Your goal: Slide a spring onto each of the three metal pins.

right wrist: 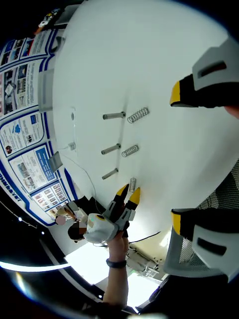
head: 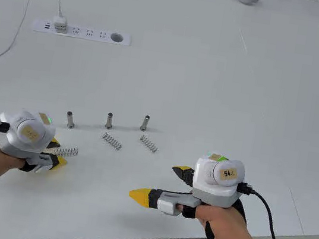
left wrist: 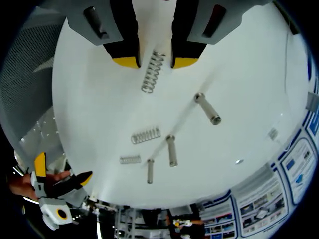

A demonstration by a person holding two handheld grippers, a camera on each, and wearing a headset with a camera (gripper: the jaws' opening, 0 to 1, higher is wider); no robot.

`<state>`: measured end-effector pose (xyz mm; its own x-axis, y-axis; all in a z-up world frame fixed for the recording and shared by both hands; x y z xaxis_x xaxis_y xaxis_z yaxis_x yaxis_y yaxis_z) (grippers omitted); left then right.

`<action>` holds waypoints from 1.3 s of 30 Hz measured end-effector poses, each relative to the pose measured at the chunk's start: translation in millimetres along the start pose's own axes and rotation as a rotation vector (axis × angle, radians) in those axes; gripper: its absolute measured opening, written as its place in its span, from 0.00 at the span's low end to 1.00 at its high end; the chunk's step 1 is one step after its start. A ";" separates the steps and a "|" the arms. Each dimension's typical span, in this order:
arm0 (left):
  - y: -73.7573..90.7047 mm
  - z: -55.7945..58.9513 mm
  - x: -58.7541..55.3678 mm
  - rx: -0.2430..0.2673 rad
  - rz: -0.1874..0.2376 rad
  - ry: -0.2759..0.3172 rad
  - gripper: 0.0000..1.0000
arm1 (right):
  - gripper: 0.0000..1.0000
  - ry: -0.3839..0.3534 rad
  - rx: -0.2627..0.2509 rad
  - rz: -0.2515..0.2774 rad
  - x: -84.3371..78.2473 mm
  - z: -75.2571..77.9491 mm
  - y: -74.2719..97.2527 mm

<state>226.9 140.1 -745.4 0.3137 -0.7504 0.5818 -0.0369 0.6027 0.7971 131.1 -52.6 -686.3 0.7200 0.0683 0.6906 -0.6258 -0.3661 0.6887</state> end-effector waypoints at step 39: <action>23.5 32.4 -10.3 0.047 0.099 0.230 0.10 | 0.83 0.010 0.038 0.001 1.7 -14.4 -1.3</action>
<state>192.1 153.2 -727.4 0.5140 -0.6034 0.6096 -0.1203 0.6530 0.7477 128.8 -38.7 -682.9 0.7166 0.0768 0.6932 -0.6143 -0.4011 0.6795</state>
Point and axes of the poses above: the centre of the closed fingertips' face, and the gripper's own axes: y roughly backward along the fingers, z roughly to its right, x roughly out of its top, the point moved 2 cm from there along y, roughly backward along the fingers, and after that the axes turned 11 degrees about -x, right-handed, at the moved point
